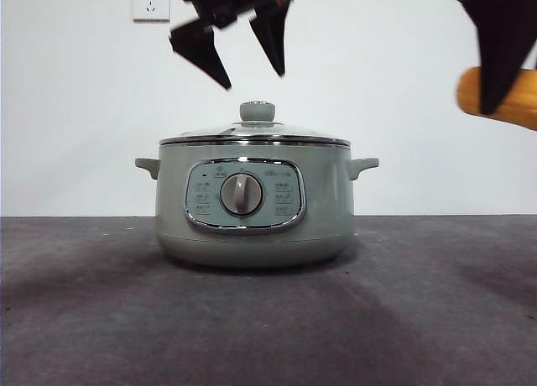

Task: Pick up the corn,open the lid,put the corn in the pot,close the lid

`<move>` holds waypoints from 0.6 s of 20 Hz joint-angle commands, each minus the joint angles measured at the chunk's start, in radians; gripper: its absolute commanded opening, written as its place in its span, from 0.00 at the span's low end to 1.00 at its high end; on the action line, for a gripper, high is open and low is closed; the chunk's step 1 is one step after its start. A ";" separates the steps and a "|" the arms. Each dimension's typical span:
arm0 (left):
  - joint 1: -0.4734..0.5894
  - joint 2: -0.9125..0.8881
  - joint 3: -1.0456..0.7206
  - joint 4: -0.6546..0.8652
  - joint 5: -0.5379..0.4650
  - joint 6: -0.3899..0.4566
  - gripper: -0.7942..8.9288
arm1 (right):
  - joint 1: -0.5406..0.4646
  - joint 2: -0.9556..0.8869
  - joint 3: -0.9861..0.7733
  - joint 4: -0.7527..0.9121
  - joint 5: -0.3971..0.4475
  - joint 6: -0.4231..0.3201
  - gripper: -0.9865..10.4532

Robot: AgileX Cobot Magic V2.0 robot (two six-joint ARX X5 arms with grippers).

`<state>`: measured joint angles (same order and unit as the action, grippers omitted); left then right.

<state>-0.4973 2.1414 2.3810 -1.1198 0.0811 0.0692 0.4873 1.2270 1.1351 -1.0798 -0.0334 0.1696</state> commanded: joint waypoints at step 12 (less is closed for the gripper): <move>-0.006 0.055 -0.001 -0.062 0.005 -0.042 0.63 | 0.208 -0.002 0.001 0.040 0.053 0.119 0.08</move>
<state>-0.5003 2.1788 2.3810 -1.1812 0.0875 0.0330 0.6937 1.2270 1.1351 -1.0466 0.0158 0.2768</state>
